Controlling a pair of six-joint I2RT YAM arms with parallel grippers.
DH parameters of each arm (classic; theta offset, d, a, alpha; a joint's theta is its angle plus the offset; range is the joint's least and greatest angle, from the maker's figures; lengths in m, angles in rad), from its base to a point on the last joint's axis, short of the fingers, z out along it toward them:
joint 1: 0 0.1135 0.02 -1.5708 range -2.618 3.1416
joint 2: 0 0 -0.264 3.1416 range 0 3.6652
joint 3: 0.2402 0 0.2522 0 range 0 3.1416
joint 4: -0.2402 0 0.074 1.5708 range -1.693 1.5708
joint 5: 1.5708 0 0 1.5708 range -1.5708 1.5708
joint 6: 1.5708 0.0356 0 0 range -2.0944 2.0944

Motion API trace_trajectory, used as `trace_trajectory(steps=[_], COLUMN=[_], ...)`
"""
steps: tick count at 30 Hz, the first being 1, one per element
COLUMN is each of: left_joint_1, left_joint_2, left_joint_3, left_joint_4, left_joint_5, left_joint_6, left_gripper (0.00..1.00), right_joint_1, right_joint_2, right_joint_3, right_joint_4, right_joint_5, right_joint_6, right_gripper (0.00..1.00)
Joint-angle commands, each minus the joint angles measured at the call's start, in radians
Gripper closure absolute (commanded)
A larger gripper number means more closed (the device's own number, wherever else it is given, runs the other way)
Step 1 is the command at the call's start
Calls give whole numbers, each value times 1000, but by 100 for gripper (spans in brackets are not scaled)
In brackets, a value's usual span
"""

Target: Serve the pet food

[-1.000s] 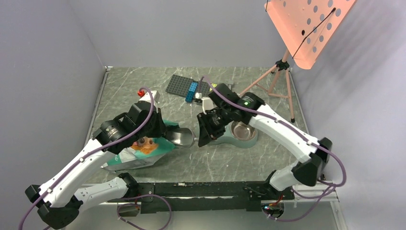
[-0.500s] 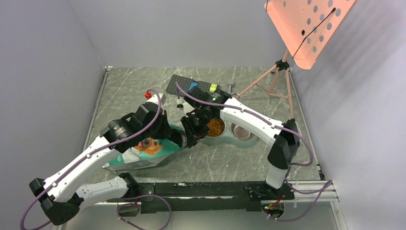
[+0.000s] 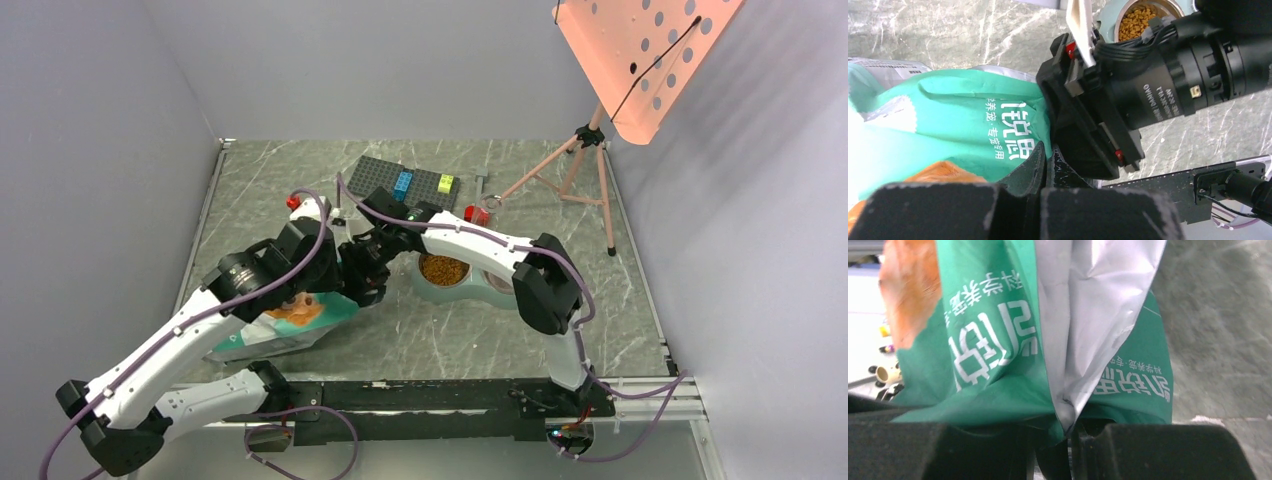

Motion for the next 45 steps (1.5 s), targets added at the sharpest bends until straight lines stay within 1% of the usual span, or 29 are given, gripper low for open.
trace_trajectory(steps=[1, 6, 7, 8, 9, 10, 12, 15, 16, 17, 18, 19, 21, 22, 25, 26, 27, 28, 30, 32, 34, 35, 36, 37, 38, 40, 42, 43, 45], left_joint_1=[-31, -31, -31, -30, -30, -32, -30, -31, -31, -32, -31, -31, -31, -31, -31, -31, -31, -31, -31, -30, -30, -31, -30, -31, -31, -30, -31, -30, -31], left_joint_2=[-89, -113, -121, -130, -139, -151, -174, -200, -206, -209, -208, -205, -195, -191, -199, -204, -209, -212, -210, -208, -214, -216, -218, -217, -213, -197, -189, -189, -193], left_joint_3=[87, 110, 113, 116, 118, 117, 116, 115, 114, 113, 113, 116, 121, 122, 100, 89, 79, 73, 73, 82, 81, 78, 75, 76, 81, 98, 106, 103, 99], left_joint_4=[204, 150, 144, 137, 129, 124, 124, 137, 142, 147, 147, 139, 129, 125, 136, 146, 155, 161, 158, 147, 142, 143, 146, 149, 148, 133, 124, 125, 134], left_joint_5=[121, 74, 62, 46, 21, 1, -35, -68, -75, -78, -82, -89, -96, -100, -102, -100, -96, -93, -89, -89, -99, -105, -108, -107, -104, -104, -103, -104, -108], left_joint_6=[-61, -45, -38, -33, -35, -39, -45, -37, -29, -19, -7, -2, 8, 9, 6, 6, 6, 8, 9, 14, 14, 14, 14, 18, 22, 20, 23, 21, 26], left_gripper=[100, 100, 100, 100, 100, 100, 100, 100, 100, 100, 100, 100, 100, 100, 100, 100, 100, 100, 100, 100, 100, 100, 100, 100, 100, 100, 100, 100, 100], right_joint_1=[-32, -53, -54, -52, -44, -35, -30, -71, -101, -115, -130, -131, -125, -129, -161, -172, -176, -176, -167, -168, -176, -184, -193, -194, -191, -187, -212, -231, -250], right_joint_2=[-66, -229, -259, -274, -266, -241, -225, -361, -418, -434, -423, -394, -343, -356, -500, -531, -538, -522, -457, -480, -585, -626, -635, -608, -563, -520, -583, -630, -654], right_joint_3=[-53, -257, -307, -352, -372, -335, -298, -432, -483, -524, -540, -514, -433, -429, -519, -540, -554, -558, -538, -564, -636, -668, -694, -703, -680, -627, -646, -686, -749], right_joint_4=[383, 476, 526, 617, 746, 746, 662, 536, 543, 594, 672, 717, 684, 648, 539, 531, 564, 636, 688, 616, 558, 567, 629, 714, 751, 690, 593, 627, 784], right_joint_5=[-182, -217, -217, -212, -214, -210, -208, -176, -170, -177, -186, -194, -201, -198, -166, -162, -169, -180, -222, -210, -169, -152, -155, -170, -193, -214, -199, -202, -226], right_joint_6=[35, 80, 125, 203, 282, 313, 278, 179, 177, 198, 267, 298, 295, 282, 227, 233, 265, 299, 348, 312, 272, 277, 309, 376, 389, 335, 276, 301, 384], right_gripper=[100, 100, 100, 100, 100, 100, 100, 100, 100, 100, 100, 100, 100, 100, 100, 100, 100, 100, 100, 100, 100, 100, 100, 100, 100, 100, 100, 100, 100])
